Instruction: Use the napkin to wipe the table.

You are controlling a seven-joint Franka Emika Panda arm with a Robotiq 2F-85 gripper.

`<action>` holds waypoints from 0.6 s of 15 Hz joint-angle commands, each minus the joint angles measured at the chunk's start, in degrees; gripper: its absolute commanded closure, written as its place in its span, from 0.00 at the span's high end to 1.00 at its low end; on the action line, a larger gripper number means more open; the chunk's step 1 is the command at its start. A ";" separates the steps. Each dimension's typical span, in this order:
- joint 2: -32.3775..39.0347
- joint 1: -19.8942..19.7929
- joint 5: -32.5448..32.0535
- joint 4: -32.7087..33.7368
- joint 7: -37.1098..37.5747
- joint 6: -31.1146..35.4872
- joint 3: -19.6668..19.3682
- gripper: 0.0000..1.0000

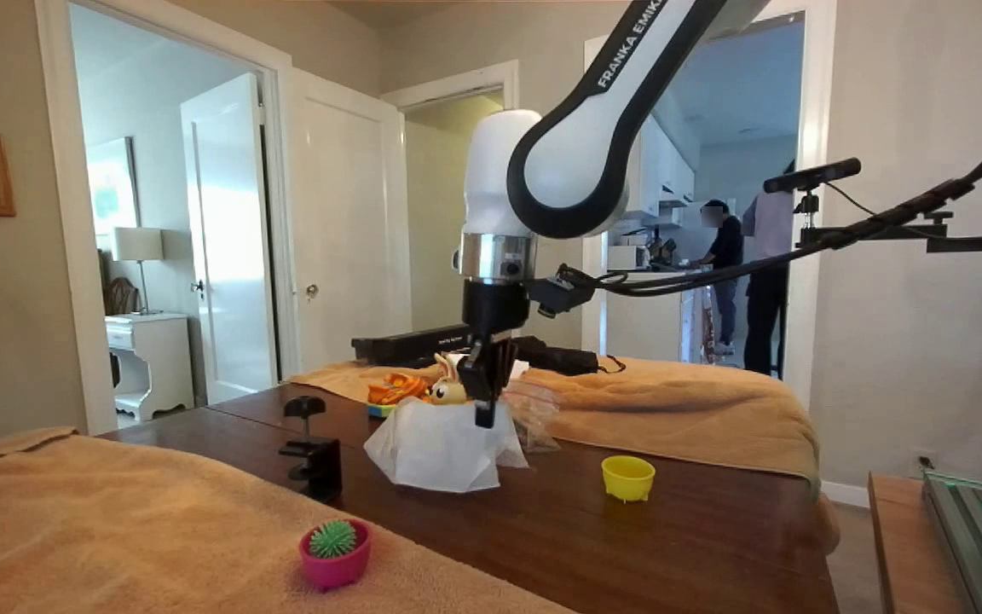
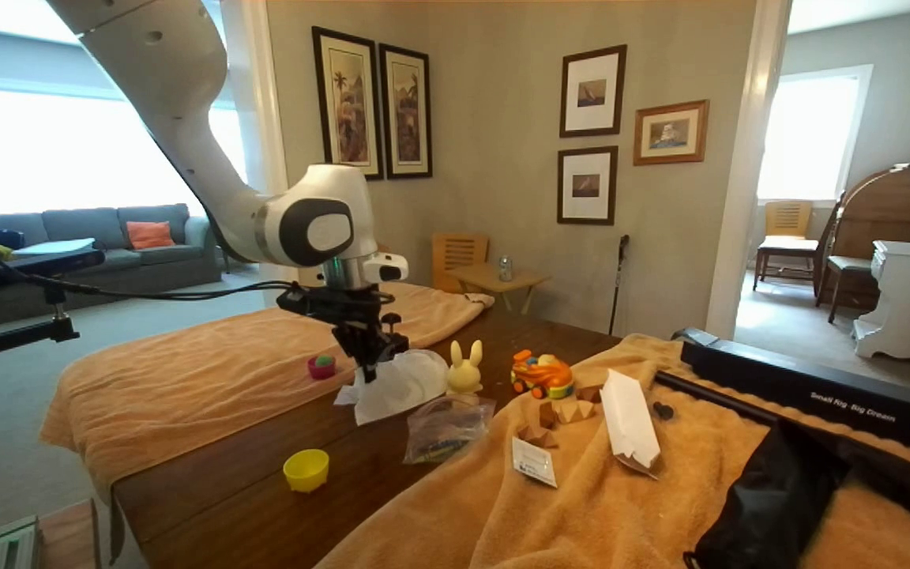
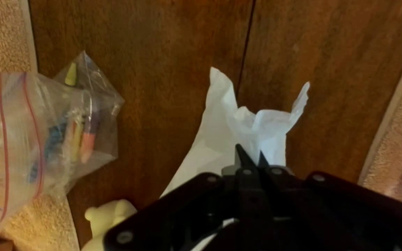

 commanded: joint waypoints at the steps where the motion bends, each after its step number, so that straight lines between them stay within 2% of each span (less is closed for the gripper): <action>1: -3.10 0.71 0.72 -0.12 -0.84 0.38 2.54 0.00; 9: -2.95 1.42 3.42 -0.53 -4.78 0.17 7.29 0.00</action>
